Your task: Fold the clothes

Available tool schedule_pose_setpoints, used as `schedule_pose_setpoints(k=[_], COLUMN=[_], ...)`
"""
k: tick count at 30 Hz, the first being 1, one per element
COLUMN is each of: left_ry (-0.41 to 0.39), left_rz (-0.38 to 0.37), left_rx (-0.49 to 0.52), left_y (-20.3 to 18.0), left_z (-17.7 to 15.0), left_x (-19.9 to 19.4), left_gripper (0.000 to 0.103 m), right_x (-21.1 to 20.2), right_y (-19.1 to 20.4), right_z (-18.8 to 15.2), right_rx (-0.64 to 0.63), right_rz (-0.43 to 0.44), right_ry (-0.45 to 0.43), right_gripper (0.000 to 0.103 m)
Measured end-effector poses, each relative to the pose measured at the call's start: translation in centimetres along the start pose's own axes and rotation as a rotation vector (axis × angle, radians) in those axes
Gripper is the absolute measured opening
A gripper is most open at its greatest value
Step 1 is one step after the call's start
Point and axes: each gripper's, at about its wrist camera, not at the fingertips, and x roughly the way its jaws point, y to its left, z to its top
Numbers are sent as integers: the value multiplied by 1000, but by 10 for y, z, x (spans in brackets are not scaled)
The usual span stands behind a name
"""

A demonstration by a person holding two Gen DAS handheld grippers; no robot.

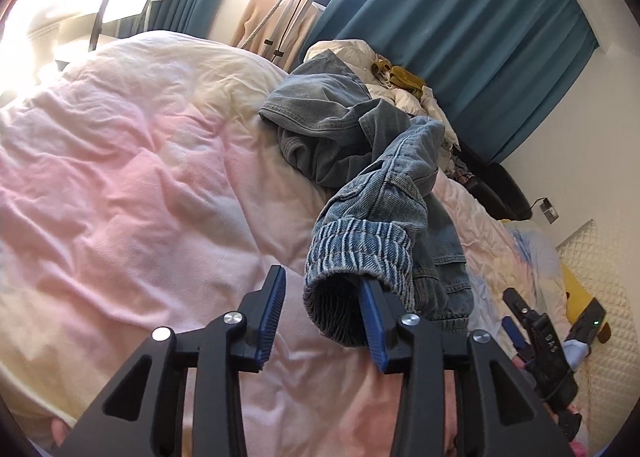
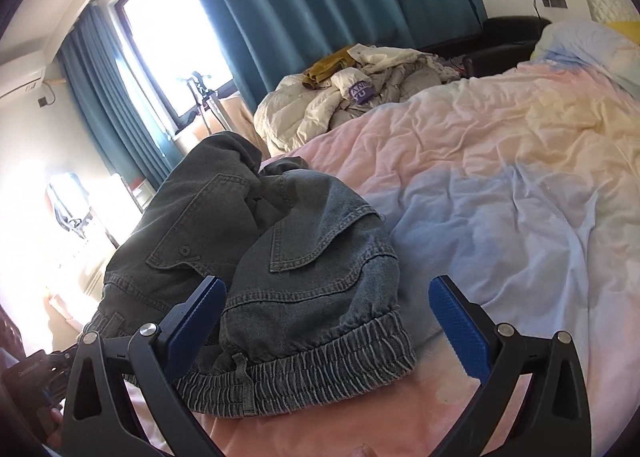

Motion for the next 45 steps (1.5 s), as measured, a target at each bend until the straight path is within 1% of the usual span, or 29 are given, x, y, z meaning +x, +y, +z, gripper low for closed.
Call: schedule_pose_setpoints(k=[2,4,7,8,10,13,16,18,19,20,21,23,24,25,28,30,31,32,33,35,37,40,42,45], left_ry=[-43,-85,-149,-149,-120,-74,-53,-37,-32,-26,-21,-9,-5,-2,9,21,26,31,40,62,85,118,120,115], left_rz=[-19,-38,-67,-80,-94,-111,-150,-162,-164,-164,-160,-147,-147,-148,-136,-124,-112,-95,-75,-37,-25,-11,-11,-15], left_rx=[-5,-10,-18,-17,-12,-17,-19,-10,-2,7,15,30,36,37,12,-9,-18,-26,-34,-52,-73,-103,-96,-87], left_y=[1,2,3,2,1,2,1,-1,-2,-4,-5,-8,-8,-8,-3,2,5,7,10,16,22,30,28,26], left_z=[3,6,10,12,12,11,10,9,8,8,7,5,4,4,4,4,4,3,3,1,-1,-4,-5,-5], left_x=[-11,-23,-40,-40,-33,-19,-10,-3,0,3,5,10,12,13,18,21,23,25,27,32,37,44,45,44], left_gripper=[47,65,70,71,71,71,71,71,71,71,71,71,71,71,71,71,71,71,71,71,71,71,71,71], right_x=[6,12,24,29,38,51,62,67,69,70,71,68,66,64,58,50,44,39,32,18,15,28,39,46], right_y=[-12,-25,-40,-43,-47,-47,-41,-39,-39,-39,-39,-45,-48,-51,-57,-50,-45,-40,-33,-19,-10,-21,-35,-49], right_z=[1,2,1,0,-3,-10,-15,-19,-21,-23,-26,-27,-27,-28,-28,-23,-20,-17,-14,-8,-3,-7,-11,-18], right_rx=[54,117,189,206,231,226,193,183,185,186,188,218,234,249,294,267,244,221,188,124,94,135,186,266], right_rz=[6,24,16,14,20,25,31,28,22,17,11,5,2,-1,26,54,68,83,96,115,105,63,43,36], right_ry=[22,43,81,95,131,185,243,269,277,284,291,282,277,272,261,221,195,168,132,65,40,99,151,196], right_gripper=[103,103,103,103,103,102,98,93,88,80,76,64,59,52,41,37,33,28,26,24,24,24,24,29])
